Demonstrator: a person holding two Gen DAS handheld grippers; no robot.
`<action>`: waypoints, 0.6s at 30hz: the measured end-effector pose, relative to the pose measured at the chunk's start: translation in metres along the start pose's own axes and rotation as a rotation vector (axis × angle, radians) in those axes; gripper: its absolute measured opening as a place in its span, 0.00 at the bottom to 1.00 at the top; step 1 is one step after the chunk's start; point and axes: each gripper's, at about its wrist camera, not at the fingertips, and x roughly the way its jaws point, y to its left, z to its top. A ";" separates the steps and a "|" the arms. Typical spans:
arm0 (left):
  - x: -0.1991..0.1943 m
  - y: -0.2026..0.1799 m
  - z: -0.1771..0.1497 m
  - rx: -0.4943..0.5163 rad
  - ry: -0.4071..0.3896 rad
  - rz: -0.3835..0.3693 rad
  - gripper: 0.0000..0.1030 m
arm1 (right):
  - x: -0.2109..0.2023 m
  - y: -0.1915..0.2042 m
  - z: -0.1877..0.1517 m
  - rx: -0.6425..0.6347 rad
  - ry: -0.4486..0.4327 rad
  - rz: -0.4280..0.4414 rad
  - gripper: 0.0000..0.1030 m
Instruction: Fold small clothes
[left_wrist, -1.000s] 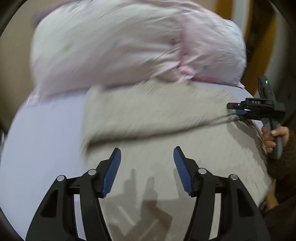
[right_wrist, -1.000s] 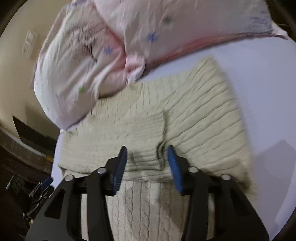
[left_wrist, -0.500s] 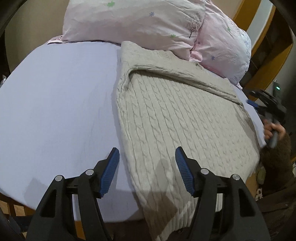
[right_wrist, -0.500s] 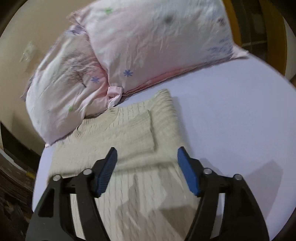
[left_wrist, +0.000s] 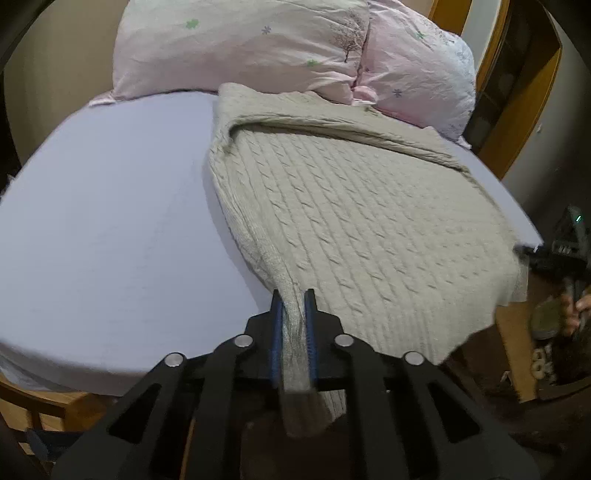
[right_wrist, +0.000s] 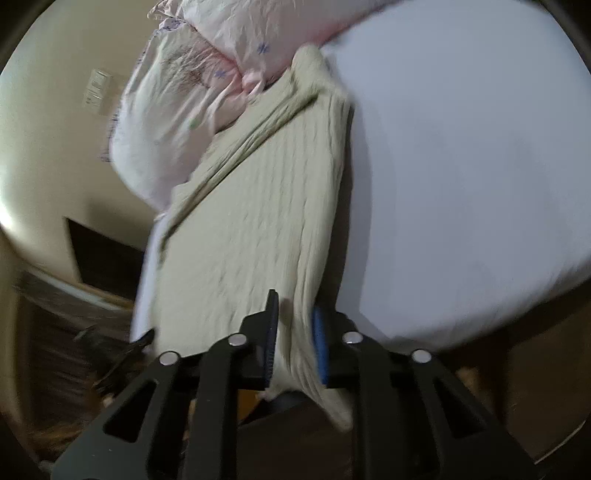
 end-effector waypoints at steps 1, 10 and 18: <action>0.000 0.001 0.001 -0.002 0.005 -0.011 0.09 | 0.002 -0.004 -0.004 0.020 0.019 0.048 0.07; -0.017 0.032 0.070 -0.091 -0.113 -0.214 0.08 | -0.017 0.027 0.067 0.020 -0.188 0.365 0.06; 0.078 0.093 0.220 -0.313 -0.208 -0.163 0.09 | 0.062 0.019 0.231 0.250 -0.370 0.257 0.07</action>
